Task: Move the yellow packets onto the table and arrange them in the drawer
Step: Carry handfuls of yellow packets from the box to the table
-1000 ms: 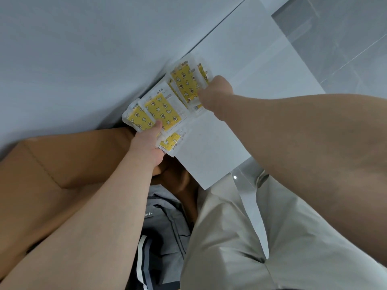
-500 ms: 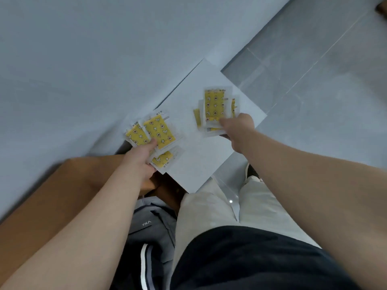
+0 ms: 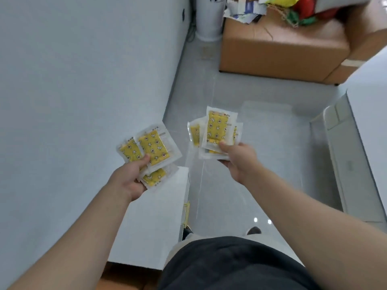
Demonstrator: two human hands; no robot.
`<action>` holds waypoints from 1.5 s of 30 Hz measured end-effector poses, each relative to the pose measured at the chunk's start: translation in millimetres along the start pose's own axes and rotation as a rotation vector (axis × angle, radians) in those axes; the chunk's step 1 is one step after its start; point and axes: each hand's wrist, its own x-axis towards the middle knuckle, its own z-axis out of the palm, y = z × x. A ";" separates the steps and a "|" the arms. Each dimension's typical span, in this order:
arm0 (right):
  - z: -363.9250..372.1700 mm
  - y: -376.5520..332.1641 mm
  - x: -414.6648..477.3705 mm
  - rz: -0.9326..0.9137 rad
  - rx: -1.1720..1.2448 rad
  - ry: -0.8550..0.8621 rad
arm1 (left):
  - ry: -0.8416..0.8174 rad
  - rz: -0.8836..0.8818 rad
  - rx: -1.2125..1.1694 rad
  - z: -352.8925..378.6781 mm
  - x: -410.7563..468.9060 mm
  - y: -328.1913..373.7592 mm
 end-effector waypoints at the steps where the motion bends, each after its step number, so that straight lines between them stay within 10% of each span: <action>1: -21.8 -10.0 -1.6 -0.026 0.045 0.021 | -0.035 0.006 0.041 26.1 -3.2 1.1; 19: -470.3 -82.4 -53.6 -0.236 0.547 0.534 | -0.490 -0.109 0.675 468.5 -111.8 -235.6; 45: -877.4 -105.4 -20.9 -0.031 1.036 1.236 | -0.744 -0.403 1.389 894.0 -127.1 -600.8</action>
